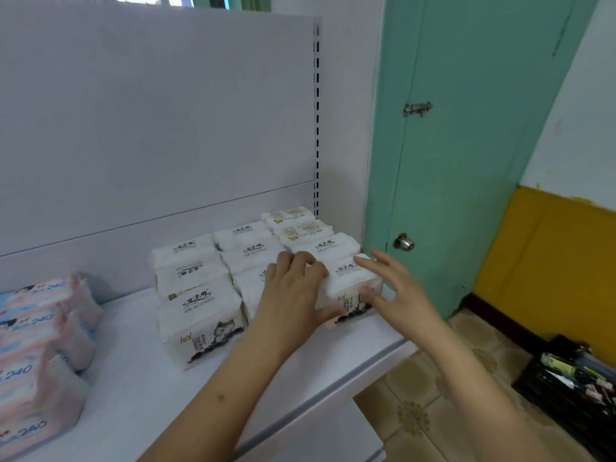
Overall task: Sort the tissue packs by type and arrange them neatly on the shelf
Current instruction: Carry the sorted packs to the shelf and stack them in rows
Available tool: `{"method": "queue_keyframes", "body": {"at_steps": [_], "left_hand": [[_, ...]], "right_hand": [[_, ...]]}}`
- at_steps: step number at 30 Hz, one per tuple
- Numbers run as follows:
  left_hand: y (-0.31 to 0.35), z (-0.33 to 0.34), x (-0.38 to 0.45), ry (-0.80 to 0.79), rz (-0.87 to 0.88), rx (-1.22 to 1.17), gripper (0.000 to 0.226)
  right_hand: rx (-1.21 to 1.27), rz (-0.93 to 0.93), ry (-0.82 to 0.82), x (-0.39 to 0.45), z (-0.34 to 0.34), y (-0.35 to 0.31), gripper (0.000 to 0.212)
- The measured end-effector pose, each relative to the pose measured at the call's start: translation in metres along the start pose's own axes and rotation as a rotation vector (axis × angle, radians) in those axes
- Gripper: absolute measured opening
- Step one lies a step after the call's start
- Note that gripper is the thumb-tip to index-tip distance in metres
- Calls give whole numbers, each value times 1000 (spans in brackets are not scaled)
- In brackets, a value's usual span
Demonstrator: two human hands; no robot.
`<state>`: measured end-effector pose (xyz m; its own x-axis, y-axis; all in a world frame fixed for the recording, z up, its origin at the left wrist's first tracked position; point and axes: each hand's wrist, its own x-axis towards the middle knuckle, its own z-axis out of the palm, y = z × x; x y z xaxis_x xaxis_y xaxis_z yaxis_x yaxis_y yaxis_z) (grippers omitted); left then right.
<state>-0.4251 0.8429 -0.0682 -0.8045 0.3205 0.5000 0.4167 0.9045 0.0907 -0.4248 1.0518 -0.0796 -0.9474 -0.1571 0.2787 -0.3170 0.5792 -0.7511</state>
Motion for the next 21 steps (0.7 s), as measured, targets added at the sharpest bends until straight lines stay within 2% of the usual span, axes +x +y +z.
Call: {"method": "queue_keyframes", "body": {"at_steps": [2, 5, 8, 10, 12, 15, 17, 21], "left_hand": [[-12, -19, 10, -41, -43, -116, 68], [-35, -45, 30, -9, -170, -308, 48], [-62, -44, 54, -77, -284, -156, 38], [-72, -34, 67, -178, -402, -90, 35], [-73, -21, 78, -277, -474, -16, 34], [-68, -10, 89, -348, -513, 41, 42], [-66, -10, 93, -346, -548, 18, 48], [-66, -14, 96, -342, -529, 3, 48]], "right_hand": [[103, 15, -32, 0, -12, -6, 51], [339, 73, 139, 22, -27, -8, 38], [443, 142, 189, 64, -34, -2, 17], [487, 207, 109, 96, -31, 3, 9], [401, 239, 15, 128, -23, 9, 7], [148, 253, -217, 168, -4, 11, 34], [46, 257, -391, 182, 8, 12, 44], [317, 349, -514, 196, 17, 33, 37]]}}
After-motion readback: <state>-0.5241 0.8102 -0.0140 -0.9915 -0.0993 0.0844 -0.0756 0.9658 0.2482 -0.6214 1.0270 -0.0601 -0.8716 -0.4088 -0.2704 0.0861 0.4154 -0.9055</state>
